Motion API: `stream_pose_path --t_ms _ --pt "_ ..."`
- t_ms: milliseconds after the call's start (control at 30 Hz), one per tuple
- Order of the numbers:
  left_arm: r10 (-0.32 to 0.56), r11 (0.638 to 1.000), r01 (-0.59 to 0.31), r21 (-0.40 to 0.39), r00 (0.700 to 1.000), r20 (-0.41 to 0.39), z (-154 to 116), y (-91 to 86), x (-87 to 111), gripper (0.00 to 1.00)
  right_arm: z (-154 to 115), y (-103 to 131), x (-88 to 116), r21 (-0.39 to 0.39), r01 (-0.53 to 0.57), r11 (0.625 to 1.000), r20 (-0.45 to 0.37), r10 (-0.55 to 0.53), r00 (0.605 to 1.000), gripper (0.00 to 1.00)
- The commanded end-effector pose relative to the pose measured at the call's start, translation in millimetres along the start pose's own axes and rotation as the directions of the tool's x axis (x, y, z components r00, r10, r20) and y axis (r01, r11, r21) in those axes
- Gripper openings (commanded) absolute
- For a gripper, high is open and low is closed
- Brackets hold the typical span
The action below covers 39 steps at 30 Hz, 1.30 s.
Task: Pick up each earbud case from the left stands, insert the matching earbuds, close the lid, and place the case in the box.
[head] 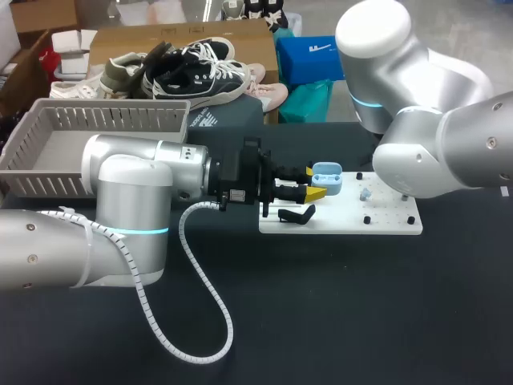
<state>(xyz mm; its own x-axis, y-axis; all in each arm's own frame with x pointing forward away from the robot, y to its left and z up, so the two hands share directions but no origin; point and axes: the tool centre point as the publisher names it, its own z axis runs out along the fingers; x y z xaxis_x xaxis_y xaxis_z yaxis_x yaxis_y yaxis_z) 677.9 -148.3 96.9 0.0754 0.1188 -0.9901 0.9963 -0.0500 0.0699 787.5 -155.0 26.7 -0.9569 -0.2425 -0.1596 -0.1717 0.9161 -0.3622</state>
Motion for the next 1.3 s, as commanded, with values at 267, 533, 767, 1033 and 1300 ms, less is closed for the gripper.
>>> stream_pose_path --t_ms 267,533,767,1033,1300 --pt "0.001 1.000 -0.001 -0.004 1.000 0.002 -0.2 -1.0 0.4 0.00 -41.6 -10.8 23.4 -0.015 -0.024 1.000 0.061 0.025 0.998 0.00" --pt "0.001 1.000 -0.001 -0.004 1.000 0.002 -0.2 -1.0 0.4 0.00 -105.5 -12.2 50.6 -0.050 -0.006 0.999 0.140 0.013 0.990 0.00" --pt "0.001 1.000 -0.001 -0.004 1.000 0.002 -0.2 -1.0 0.4 0.00 -163.0 4.9 69.8 -0.086 0.042 0.995 0.201 -0.024 0.979 0.00" --pt "0.001 1.000 -0.001 -0.004 1.000 0.002 -0.2 -1.0 0.4 0.00 -202.6 38.1 81.1 -0.091 0.044 0.995 0.195 -0.025 0.981 0.00" --pt "0.001 1.000 -0.001 -0.004 1.000 0.002 -0.2 -1.0 0.4 0.00 -230.8 78.7 79.9 -0.135 -0.017 0.991 0.145 0.037 0.989 0.00"
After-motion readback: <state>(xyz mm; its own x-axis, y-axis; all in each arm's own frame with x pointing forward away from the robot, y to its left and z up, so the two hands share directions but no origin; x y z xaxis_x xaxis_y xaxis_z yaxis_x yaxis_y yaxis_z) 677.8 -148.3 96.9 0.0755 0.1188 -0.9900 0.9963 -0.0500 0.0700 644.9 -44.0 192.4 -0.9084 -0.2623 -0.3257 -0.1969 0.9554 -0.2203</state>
